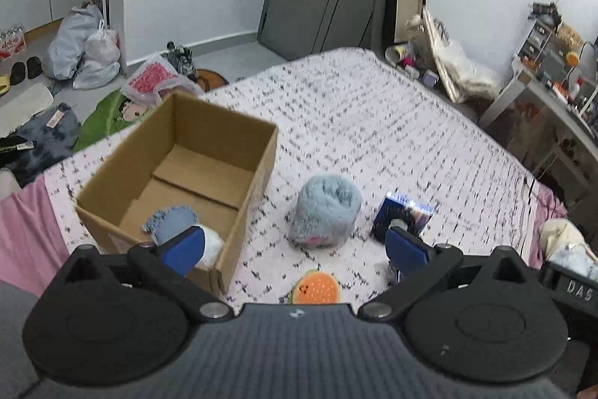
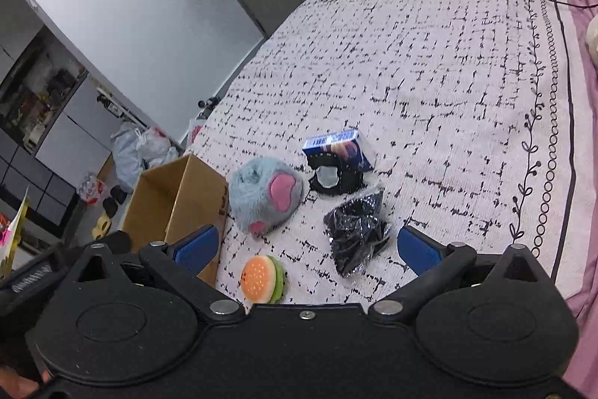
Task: Organize soft objects
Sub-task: 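Grasp the burger plush with the left tool while the right tool grasps the black bag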
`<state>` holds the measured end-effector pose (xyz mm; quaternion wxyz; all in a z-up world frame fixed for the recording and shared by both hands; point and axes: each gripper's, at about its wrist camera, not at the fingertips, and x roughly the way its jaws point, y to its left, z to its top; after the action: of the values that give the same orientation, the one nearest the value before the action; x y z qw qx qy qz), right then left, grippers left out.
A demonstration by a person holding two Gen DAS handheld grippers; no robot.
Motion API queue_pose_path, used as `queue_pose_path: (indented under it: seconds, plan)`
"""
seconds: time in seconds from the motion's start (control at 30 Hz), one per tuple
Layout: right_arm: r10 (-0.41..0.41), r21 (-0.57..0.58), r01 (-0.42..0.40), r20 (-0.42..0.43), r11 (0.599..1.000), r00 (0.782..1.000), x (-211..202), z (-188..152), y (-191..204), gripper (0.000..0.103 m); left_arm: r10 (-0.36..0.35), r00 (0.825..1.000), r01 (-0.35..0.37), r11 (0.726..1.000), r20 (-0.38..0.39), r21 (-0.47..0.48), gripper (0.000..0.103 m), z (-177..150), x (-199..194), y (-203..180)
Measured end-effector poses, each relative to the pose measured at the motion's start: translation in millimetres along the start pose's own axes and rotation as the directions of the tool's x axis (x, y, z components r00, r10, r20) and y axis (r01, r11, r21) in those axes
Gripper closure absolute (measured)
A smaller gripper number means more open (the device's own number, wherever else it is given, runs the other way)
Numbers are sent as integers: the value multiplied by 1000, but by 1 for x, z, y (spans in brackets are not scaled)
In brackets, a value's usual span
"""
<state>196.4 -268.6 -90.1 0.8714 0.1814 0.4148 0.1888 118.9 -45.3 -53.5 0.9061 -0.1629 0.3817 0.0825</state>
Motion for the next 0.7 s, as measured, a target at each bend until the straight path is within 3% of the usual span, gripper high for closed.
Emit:
queue_pose_path:
  seconds: [0.3,0.7]
  plan:
    - [-10,82,14,-52,997,999,18,0,-21,0,11,995,-10,1000,-99,11,3,-26,42,-11]
    - [-51,49,55,-83,997,995,50,10,-24,0,57,982,-50,998,-182,44,4,-47,91,-24]
